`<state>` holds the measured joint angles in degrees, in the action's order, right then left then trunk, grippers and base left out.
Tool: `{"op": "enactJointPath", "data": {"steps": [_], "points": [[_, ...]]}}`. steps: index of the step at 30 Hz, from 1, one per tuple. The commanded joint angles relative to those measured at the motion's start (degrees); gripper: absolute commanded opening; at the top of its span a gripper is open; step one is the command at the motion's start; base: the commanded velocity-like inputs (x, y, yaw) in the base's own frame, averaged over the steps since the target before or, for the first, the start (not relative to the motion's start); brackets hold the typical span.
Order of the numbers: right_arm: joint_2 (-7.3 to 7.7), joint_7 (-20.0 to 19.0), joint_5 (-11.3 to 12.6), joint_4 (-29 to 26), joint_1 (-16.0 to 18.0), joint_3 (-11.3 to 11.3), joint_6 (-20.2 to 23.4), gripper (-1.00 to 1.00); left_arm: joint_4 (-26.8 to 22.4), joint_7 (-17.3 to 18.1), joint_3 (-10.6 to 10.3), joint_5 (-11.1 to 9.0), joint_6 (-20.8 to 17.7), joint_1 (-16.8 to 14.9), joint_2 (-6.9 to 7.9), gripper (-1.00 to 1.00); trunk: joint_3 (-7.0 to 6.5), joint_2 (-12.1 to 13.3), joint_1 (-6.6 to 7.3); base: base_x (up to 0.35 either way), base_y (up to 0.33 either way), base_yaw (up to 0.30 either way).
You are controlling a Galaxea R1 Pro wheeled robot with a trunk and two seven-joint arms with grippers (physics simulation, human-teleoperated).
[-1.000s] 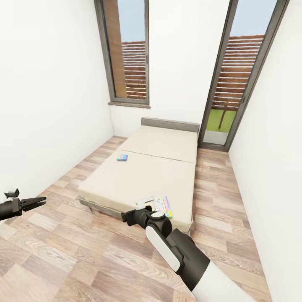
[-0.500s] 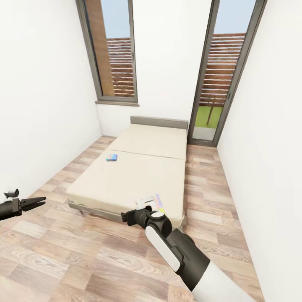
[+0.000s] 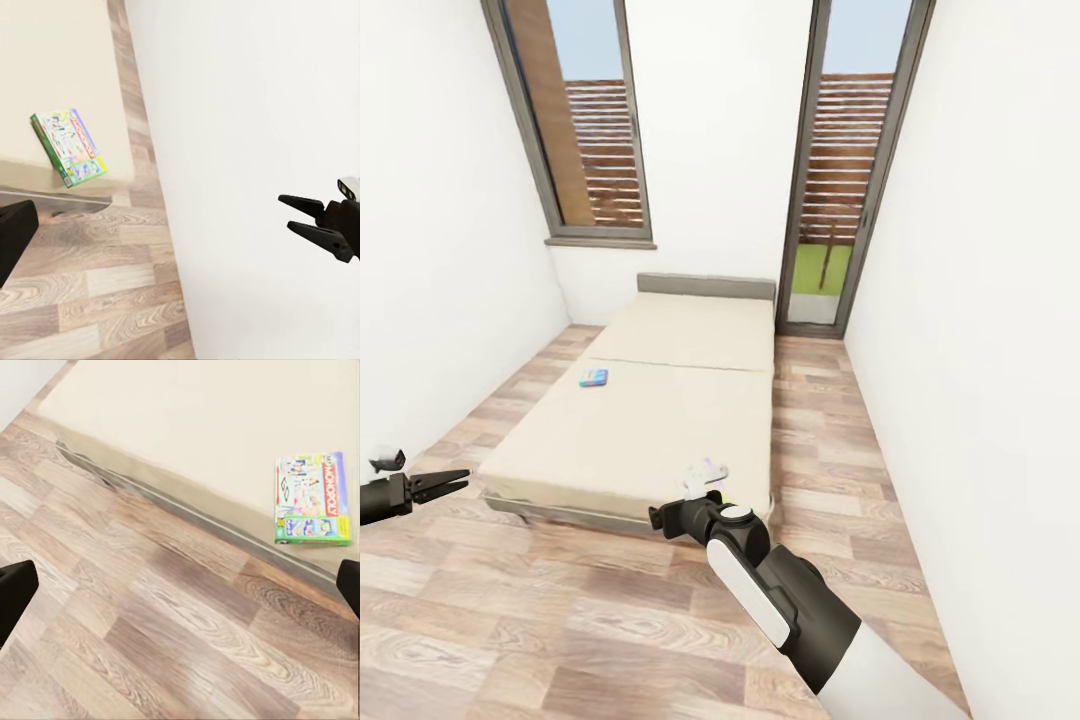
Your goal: Put all the toys in the child's room - the three board games (two on the bed and one on the table), the two jigsaw puzzles on the table, and the tennis ball on the table - inside the toy box on the table in the child's room.
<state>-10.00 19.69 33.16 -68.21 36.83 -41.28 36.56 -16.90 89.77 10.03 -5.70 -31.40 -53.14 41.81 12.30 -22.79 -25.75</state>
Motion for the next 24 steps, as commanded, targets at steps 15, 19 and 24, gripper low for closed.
{"op": "enactJointPath", "data": {"steps": [15, 19, 24], "points": [[0.0, 0.6, 0.6, 0.0, 0.1, -0.1, 0.1, 1.0, 0.0, 0.2, 0.0, 0.0, -0.6, 0.0, 0.03, 1.0, 0.92, -0.1, -0.03, 0.0, 0.0, -0.231], [0.0, 0.6, 0.6, 0.0, 0.1, -0.1, 0.1, 1.0, 0.0, 0.2, 0.0, 0.0, -0.7, 0.0, 0.03, 1.0, 1.1, -0.1, -0.03, 0.0, 0.0, -0.246], [0.0, 0.6, 0.6, 0.0, 0.1, -0.1, 0.1, 1.0, 0.0, 0.2, 0.0, 0.0, -0.7, -0.1, 0.03, 1.0, 1.32, -0.1, -0.03, 0.0, 0.0, -0.249]]}}
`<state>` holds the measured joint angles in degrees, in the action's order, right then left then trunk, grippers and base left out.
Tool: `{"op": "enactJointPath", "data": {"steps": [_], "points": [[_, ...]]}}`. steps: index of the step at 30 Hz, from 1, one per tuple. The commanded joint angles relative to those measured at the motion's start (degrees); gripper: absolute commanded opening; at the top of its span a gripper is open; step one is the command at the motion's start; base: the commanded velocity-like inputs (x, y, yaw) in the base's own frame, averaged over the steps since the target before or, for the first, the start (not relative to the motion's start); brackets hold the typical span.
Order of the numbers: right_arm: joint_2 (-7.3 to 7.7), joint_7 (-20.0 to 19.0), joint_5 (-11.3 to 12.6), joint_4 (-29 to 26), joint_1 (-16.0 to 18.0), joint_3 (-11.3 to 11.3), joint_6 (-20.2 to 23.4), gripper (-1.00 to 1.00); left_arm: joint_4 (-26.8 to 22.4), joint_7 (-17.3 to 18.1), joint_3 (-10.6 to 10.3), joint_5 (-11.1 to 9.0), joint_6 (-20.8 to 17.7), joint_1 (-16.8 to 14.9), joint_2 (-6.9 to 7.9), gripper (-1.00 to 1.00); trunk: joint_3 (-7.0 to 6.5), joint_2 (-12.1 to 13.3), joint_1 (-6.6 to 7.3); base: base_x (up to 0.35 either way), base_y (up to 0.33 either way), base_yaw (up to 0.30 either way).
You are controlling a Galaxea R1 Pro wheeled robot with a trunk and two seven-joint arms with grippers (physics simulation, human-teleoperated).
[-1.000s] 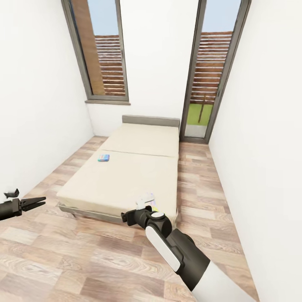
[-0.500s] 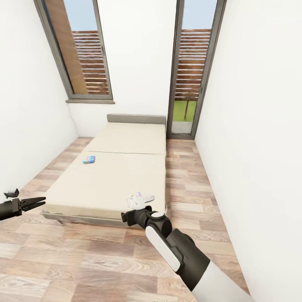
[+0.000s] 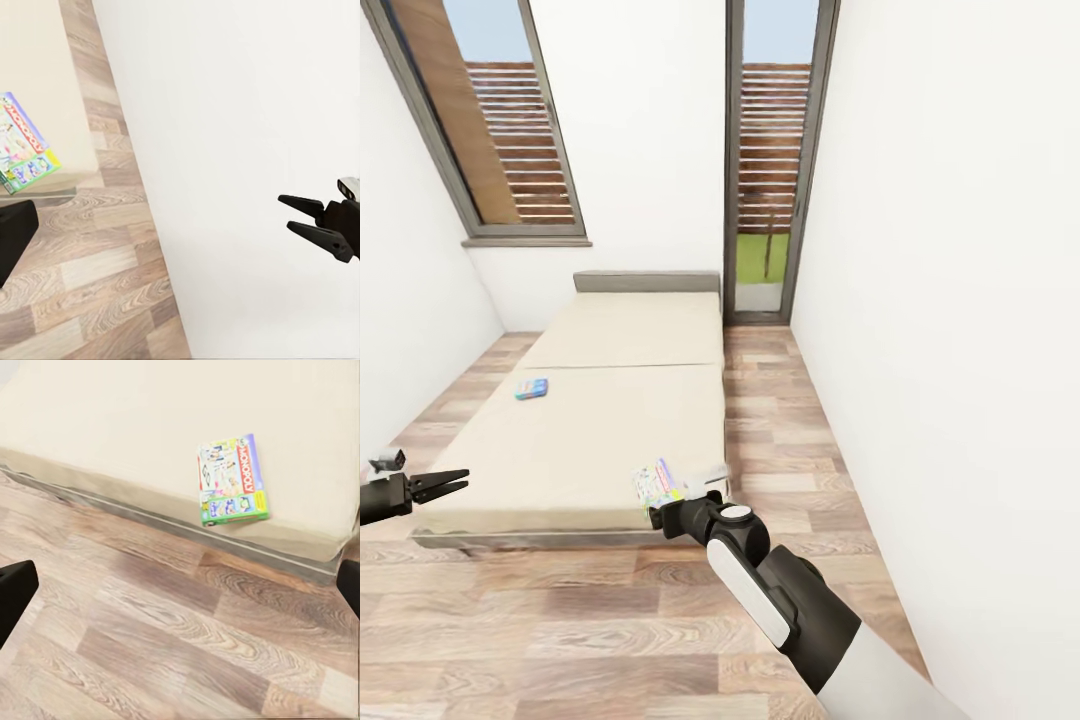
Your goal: Put all the toys in the child's room - the three board games (two on the bed and one on the table), the two jigsaw puzzles on the table, and the tennis ball on the table - inside the toy box on the table in the child's room.
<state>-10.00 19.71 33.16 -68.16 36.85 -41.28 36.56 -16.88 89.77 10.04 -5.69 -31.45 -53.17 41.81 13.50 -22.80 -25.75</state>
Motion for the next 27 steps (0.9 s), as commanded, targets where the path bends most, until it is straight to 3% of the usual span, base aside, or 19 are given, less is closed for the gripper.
{"op": "enactJointPath", "data": {"steps": [1, 14, 27], "points": [[0.0, 0.6, 0.6, 0.0, 0.1, -0.1, 0.1, 1.0, 0.0, 0.2, 0.0, 0.0, -0.6, 0.0, 0.03, 1.0, 0.16, -0.1, -0.03, 0.0, 0.0, -0.25], [0.0, 0.6, 0.4, 0.0, 0.1, -0.1, 0.1, 1.0, 0.0, 0.2, 0.0, 0.0, -0.6, 0.0, 0.03, 1.0, 0.68, -0.1, -0.03, 0.0, 0.0, -0.238], [0.0, 0.6, 0.5, 0.0, 0.1, -0.1, -2.7, 1.0, 0.0, 0.2, 0.0, 0.0, -0.5, 0.0, 0.02, 1.0, 0.73, -0.1, -0.03, 0.0, 0.0, -0.027]]}}
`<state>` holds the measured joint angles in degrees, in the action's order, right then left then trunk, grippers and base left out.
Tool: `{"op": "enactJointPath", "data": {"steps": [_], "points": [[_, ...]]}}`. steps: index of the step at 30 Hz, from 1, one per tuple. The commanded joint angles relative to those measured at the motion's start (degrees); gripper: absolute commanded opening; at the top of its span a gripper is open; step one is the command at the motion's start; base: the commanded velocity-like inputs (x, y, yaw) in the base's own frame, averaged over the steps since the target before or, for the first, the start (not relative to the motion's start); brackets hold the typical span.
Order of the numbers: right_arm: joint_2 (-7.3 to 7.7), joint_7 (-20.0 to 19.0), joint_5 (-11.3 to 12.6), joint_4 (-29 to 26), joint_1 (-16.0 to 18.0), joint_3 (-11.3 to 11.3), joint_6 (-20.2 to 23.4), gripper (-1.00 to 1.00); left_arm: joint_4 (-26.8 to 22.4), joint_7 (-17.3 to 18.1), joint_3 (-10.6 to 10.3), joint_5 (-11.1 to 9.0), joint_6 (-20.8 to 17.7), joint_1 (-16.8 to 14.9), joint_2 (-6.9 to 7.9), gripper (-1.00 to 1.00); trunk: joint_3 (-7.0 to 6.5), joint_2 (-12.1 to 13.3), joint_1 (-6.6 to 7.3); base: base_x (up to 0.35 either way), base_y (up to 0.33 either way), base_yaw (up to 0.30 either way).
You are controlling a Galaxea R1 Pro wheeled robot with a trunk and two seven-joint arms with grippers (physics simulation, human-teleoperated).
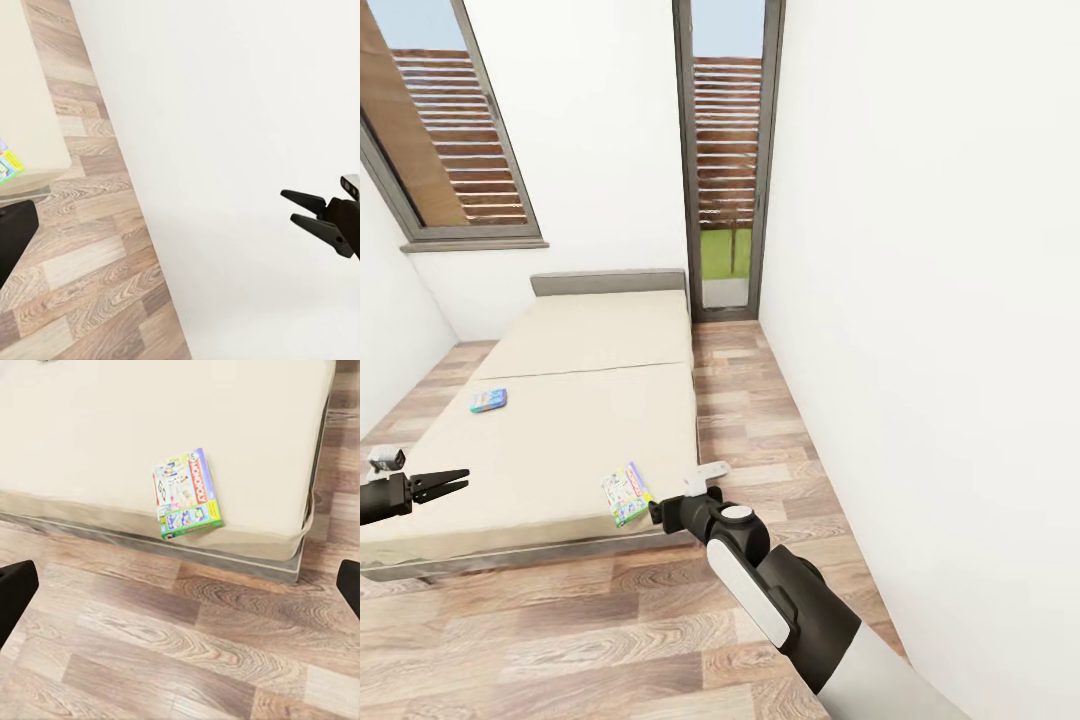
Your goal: Put all the toys in the child's room - the three board games (two on the bed and one on the table), the two jigsaw puzzles on the table, and the tennis ball on the table - inside the toy box on the table in the child's room.
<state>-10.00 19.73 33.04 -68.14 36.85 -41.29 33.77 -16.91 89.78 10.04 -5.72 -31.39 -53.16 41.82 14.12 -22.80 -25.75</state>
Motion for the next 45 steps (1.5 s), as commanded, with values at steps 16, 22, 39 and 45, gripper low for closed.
{"op": "enactJointPath", "data": {"steps": [16, 22, 39, 45], "points": [[0.0, 0.9, 0.5, -0.3, 0.1, -0.5, -0.4, 1.0, 0.0, 0.2, 0.1, 0.0, -0.6, 0.0, 0.02, 1.0, 0.12, -0.1, -0.03, 0.0, 0.0, 0.0], [0.0, 0.9, 0.6, -0.2, 0.1, -0.7, -0.5, 1.0, 0.0, 0.2, 0.1, 0.0, -0.6, 0.0, 0.02, 1.0, 0.12, -0.1, -0.03, 0.0, 0.0, 0.0], [0.0, 1.0, 0.7, 0.0, 0.1, -0.5, -0.4, 1.0, 0.0, 0.2, -0.2, 0.0, -0.7, 0.0, -0.1, 1.0, 0.12, -0.1, -0.03, 0.0, 0.0, 0.0], [0.0, 1.3, 0.8, 0.1, 0.1, 0.1, -0.5, 1.0, -0.1, 0.2, -0.2, 0.1, -0.7, 0.0, -0.47, 1.0, 0.12, -0.1, -0.03, 0.0, 0.0, 0.0]]}}
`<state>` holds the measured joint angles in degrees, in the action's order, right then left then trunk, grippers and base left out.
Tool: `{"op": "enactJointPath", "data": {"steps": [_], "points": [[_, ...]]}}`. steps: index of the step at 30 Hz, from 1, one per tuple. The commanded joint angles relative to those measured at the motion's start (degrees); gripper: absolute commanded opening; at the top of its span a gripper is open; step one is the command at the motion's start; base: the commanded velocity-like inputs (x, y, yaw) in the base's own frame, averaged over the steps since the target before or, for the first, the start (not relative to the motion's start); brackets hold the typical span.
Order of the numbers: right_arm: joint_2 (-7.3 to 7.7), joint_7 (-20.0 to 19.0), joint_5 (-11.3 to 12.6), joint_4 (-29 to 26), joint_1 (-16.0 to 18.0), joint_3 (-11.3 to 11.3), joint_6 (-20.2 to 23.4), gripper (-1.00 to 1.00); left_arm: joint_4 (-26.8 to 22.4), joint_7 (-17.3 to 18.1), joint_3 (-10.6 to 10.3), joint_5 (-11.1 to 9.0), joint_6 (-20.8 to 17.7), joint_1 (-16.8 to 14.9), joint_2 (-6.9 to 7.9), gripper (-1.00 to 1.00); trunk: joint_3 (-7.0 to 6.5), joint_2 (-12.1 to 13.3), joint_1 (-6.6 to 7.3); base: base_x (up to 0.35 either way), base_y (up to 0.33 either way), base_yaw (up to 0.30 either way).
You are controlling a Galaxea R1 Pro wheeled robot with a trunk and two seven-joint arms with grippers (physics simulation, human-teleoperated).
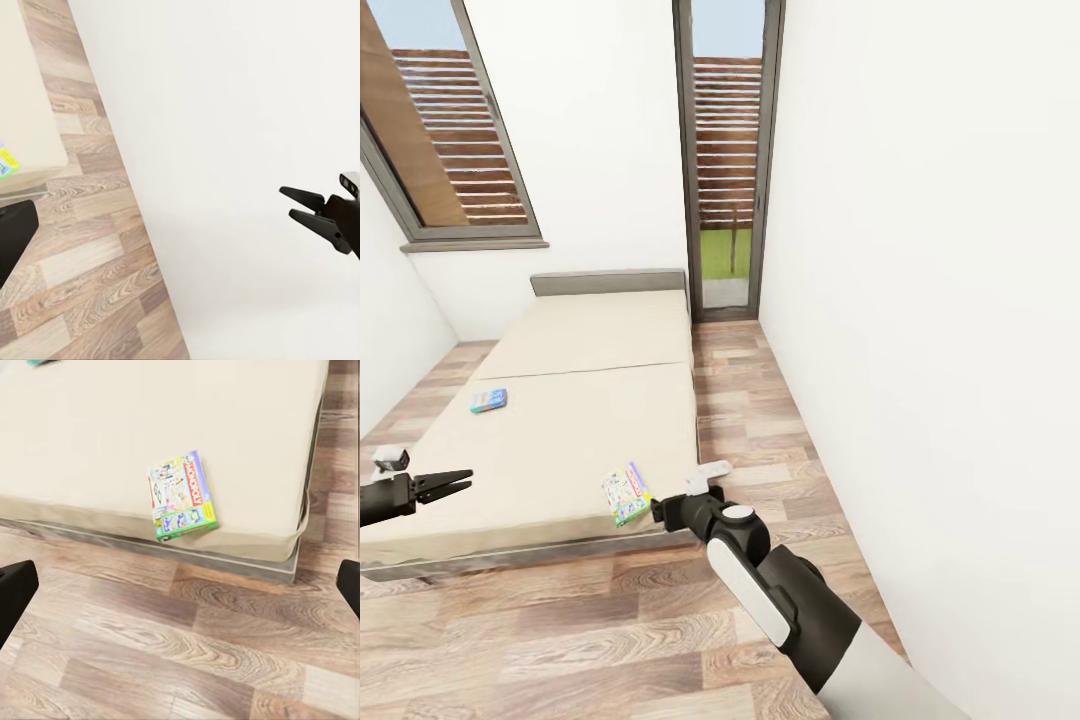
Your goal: Put all the toys in the child's room - the three board games (two on the bed and one on the table), the two jigsaw puzzles on the table, and the tennis ball on the table - inside the toy box on the table in the child's room.
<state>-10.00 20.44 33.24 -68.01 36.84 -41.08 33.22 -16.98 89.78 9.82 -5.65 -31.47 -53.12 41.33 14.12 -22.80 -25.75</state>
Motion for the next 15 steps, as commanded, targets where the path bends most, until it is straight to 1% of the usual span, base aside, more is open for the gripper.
{"op": "enactJointPath", "data": {"steps": [1, 3, 6, 7, 8, 10, 14, 15], "points": [[0.0, 0.8, 0.6, -0.1, 0.1, 0.2, 0.1, 1.0, 0.0, 0.2, 0.0, 0.0, -0.6, -0.1, -0.1, 1.0, 0.11, -0.1, -0.03, 0.0, 0.0, 0.0], [0.0, 1.8, 0.6, 0.0, 0.1, 1.5, 0.1, 1.0, 0.0, 0.2, 0.0, 0.0, -0.6, -0.1, -0.38, 1.0, 0.11, -0.1, -0.03, 0.0, 0.0, 0.0], [0.0, 5.0, 0.5, 0.1, 0.1, 4.6, 0.1, 1.0, 0.0, 0.2, -0.1, 0.1, -0.6, -0.1, -0.68, 1.0, 0.11, -0.1, -0.03, 0.0, 0.0, 0.0], [0.0, 5.7, 0.6, 0.2, 0.1, 5.2, 0.1, 1.0, 0.0, 0.2, -0.1, 0.1, -0.6, -0.1, -0.77, 1.0, 0.11, -0.1, -0.03, 0.0, 0.0, 0.0], [0.0, 7.1, 0.6, 0.7, 0.1, 6.4, 0.1, 1.0, 0.0, 0.2, -0.1, 0.1, -0.6, -0.1, -1.06, 1.0, 0.11, -0.1, -0.03, 0.0, 0.0, 0.0], [0.0, 9.1, 0.6, 2.7, 0.1, 9.0, 0.1, 1.0, 0.0, -0.9, -0.1, 0.1, -0.7, -0.1, -1.83, 1.0, 0.11, -0.1, -0.03, 0.0, 0.0, 0.0], [0.0, 10.0, 0.6, 5.4, 0.1, 12.3, 0.0, 1.0, -0.1, -2.2, -0.1, 0.1, -0.7, 0.0, -2.68, 1.0, 0.11, -0.1, -0.03, 0.0, 0.0, 0.0], [0.0, 10.1, 0.5, 7.0, 0.1, 14.1, 0.0, 1.0, -0.1, -2.8, -0.1, 0.1, -0.7, 0.0, -3.09, 1.0, 0.11, -0.1, -0.03, 0.0, 0.0, 0.0]]}}
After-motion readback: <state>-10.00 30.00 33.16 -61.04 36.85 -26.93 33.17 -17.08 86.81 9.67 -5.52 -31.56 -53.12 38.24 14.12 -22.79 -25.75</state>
